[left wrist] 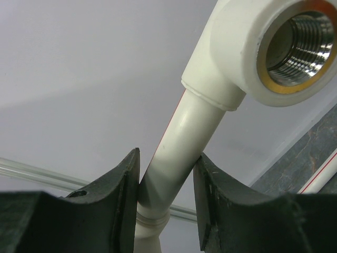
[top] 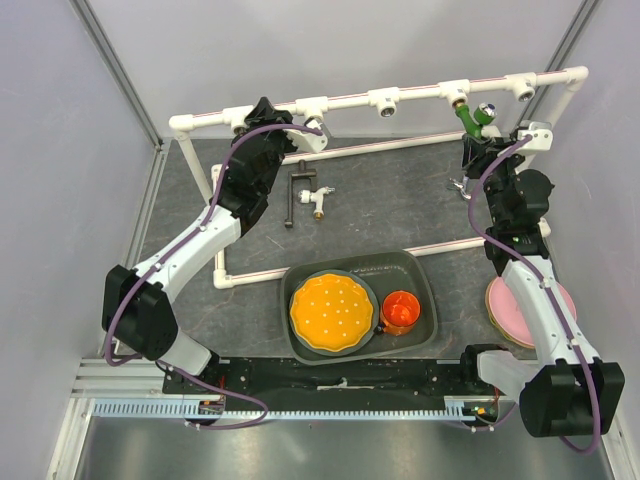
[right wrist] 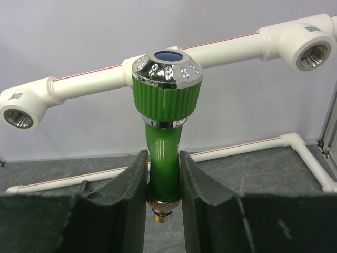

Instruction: Install the water faucets

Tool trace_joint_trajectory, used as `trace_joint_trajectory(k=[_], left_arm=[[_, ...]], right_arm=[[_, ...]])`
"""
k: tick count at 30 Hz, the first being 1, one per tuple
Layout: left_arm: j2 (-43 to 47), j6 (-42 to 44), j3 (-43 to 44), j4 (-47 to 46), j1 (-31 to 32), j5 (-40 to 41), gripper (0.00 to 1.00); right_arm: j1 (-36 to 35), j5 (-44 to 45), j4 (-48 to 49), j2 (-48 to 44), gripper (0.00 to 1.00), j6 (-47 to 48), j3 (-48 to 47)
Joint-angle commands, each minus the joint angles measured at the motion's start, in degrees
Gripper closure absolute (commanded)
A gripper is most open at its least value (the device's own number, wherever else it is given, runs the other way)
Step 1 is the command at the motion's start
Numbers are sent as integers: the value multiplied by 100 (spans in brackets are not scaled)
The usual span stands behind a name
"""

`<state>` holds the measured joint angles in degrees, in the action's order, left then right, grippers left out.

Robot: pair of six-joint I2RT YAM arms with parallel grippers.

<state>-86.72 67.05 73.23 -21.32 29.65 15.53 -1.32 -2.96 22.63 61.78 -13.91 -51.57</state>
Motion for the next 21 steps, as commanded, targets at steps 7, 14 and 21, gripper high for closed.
trace_joint_trajectory(k=[7,14,21], left_arm=[[85,-754,42,269,41,310,98],[102,-754,51,295,67,293,98],[102,-763,60,304,67,302,98]], right_arm=[[27,-248,356,-166,100,-103,-371],[27,-266,286,-43,100,-77,-389],[27,137,136,-69,100,90,-301]])
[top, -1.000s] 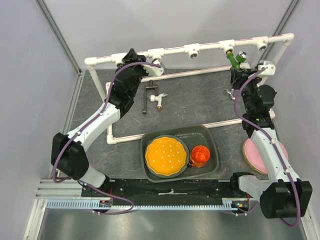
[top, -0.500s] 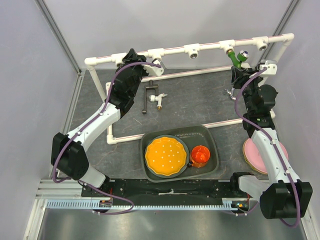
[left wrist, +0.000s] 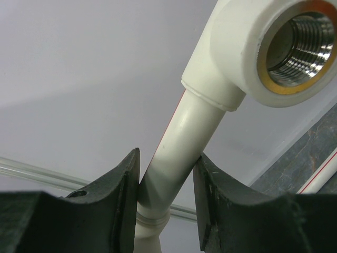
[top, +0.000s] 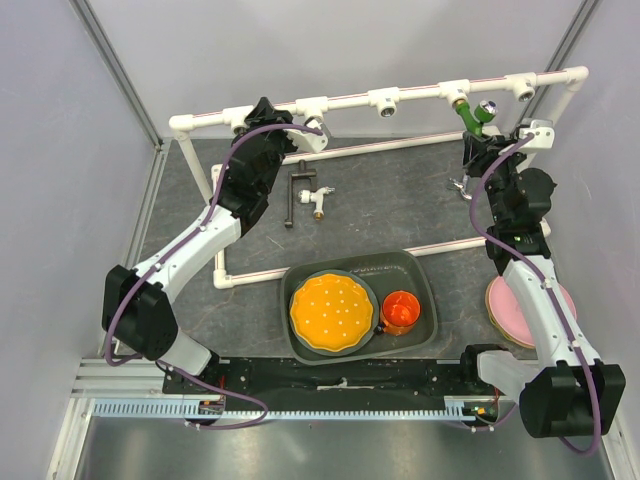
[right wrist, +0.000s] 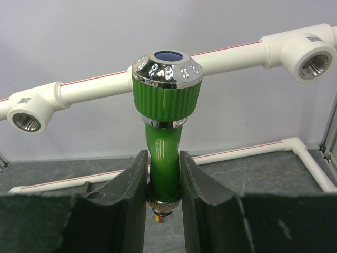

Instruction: Install the water faucets

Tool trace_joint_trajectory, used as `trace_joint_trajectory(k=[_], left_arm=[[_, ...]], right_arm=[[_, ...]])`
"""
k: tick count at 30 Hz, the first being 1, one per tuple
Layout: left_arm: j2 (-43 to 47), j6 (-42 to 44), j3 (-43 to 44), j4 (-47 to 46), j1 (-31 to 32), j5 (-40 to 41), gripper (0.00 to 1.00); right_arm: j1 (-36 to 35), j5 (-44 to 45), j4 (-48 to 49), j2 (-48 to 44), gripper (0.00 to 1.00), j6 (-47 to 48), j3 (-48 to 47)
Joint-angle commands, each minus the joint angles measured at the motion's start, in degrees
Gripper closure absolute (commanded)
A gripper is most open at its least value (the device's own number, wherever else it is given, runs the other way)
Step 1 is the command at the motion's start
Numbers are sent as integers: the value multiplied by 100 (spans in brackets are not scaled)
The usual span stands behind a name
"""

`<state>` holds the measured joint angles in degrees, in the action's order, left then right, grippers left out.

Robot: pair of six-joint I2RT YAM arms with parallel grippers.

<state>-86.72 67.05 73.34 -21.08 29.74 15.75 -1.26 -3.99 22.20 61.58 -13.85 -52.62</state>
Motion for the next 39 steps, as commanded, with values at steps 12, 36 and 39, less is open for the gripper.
trace_joint_trajectory(k=[12,36,39], left_arm=[[94,-763,58,324,59,288,98],[111,-772,93,412,94,280,98],[102,-763,93,421,102,288,98]], right_arm=[[12,-93,241,91,100,119,-248],[3,-261,197,-32,100,5,-398],[11,-67,250,-15,100,75,-310]])
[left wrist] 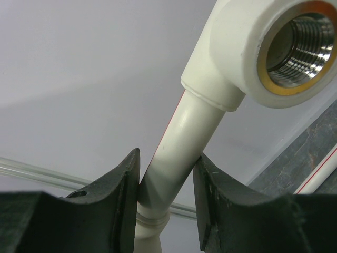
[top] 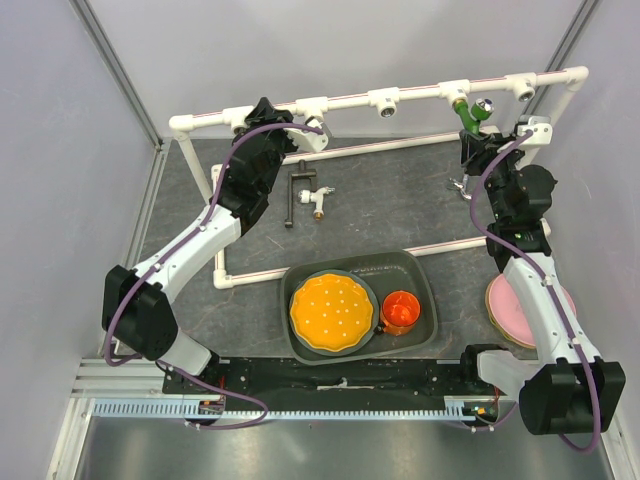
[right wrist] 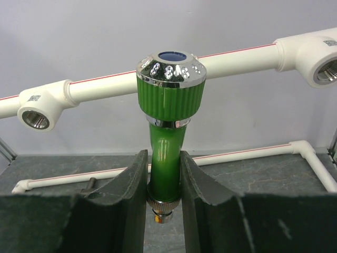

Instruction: Install the water faucets

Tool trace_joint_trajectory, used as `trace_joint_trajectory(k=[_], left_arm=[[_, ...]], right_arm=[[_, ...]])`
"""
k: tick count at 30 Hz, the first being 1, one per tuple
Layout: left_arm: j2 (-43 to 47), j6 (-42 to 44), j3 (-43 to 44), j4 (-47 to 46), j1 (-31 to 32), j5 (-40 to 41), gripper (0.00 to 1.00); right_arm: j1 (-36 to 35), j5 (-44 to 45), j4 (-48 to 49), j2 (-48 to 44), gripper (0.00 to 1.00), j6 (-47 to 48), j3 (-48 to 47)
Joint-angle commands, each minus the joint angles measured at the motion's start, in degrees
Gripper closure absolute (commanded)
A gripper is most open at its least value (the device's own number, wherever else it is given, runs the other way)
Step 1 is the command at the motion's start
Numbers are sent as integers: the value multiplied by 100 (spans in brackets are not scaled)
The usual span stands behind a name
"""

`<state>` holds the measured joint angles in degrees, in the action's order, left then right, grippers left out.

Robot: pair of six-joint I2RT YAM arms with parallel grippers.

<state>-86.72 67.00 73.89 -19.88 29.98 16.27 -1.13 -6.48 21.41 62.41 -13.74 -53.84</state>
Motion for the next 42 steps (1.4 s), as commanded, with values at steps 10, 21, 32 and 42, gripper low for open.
trace_joint_trajectory(k=[10,21,32,42], left_arm=[[120,-768,38,327,78,210,98],[111,-768,38,353,114,201,98],[120,-776,47,353,131,201,98],[182,-776,29,362,149,175,98]], right_arm=[[-2,95,469,87,100,222,-153],[-10,-240,636,210,100,345,-161],[-19,804,75,245,100,-1628,-284],[7,824,-225,368,100,-3143,-504]])
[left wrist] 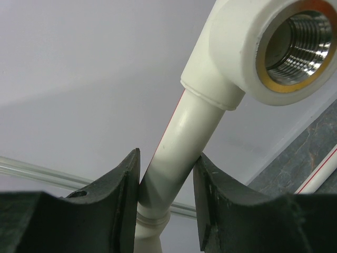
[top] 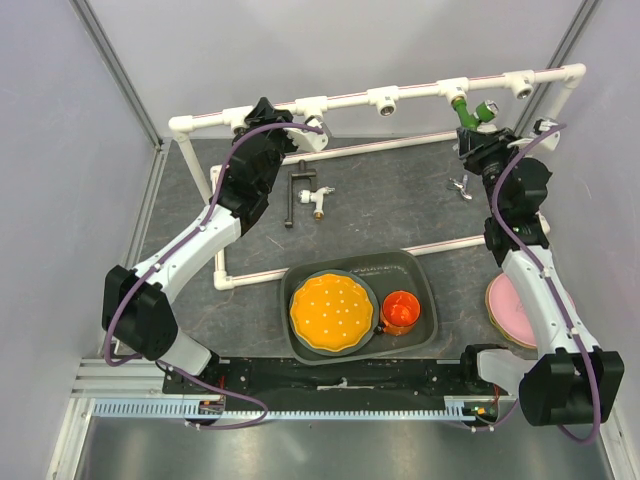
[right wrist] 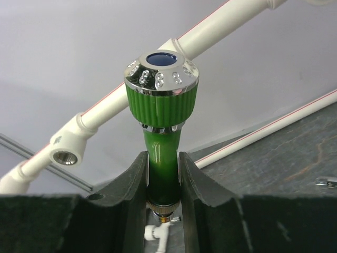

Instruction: Install the water faucets

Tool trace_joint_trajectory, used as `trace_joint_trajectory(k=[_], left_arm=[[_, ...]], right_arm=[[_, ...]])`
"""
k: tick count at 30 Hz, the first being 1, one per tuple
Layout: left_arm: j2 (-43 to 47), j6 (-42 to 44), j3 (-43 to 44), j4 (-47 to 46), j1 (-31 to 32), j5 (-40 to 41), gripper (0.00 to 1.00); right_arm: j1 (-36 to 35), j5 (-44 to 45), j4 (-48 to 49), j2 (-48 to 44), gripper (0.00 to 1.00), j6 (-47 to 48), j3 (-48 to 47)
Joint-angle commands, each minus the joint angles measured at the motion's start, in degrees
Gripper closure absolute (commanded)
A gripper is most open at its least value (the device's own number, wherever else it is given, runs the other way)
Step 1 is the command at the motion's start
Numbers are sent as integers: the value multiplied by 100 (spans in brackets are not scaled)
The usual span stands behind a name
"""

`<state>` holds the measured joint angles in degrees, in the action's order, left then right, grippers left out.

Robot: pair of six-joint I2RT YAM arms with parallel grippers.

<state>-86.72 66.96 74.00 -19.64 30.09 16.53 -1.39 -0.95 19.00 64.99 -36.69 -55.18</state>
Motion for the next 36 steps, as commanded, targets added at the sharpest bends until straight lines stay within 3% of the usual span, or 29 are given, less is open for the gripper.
trace_joint_trajectory(k=[1,8,15,25,28,29,36], left_arm=[[190,-772,18,338,129,148,98],[182,-781,10,347,138,131,98],[234,-798,1,347,138,96,98],[217,-807,1,355,155,78,98],[217,-807,1,355,155,78,98],[225,-798,1,364,164,78,98],[269,-790,1,373,164,78,98]], right_arm=[[33,262,-54,102,100,-1023,-414],[121,-79,-240,180,100,-2216,-477],[622,-801,866,409,100,-4187,270],[754,-977,1193,339,100,-5058,332],[745,-1012,1123,339,95,-5164,350],[754,-1021,1149,347,93,-5217,376],[763,-1100,1036,286,33,-4884,306]])
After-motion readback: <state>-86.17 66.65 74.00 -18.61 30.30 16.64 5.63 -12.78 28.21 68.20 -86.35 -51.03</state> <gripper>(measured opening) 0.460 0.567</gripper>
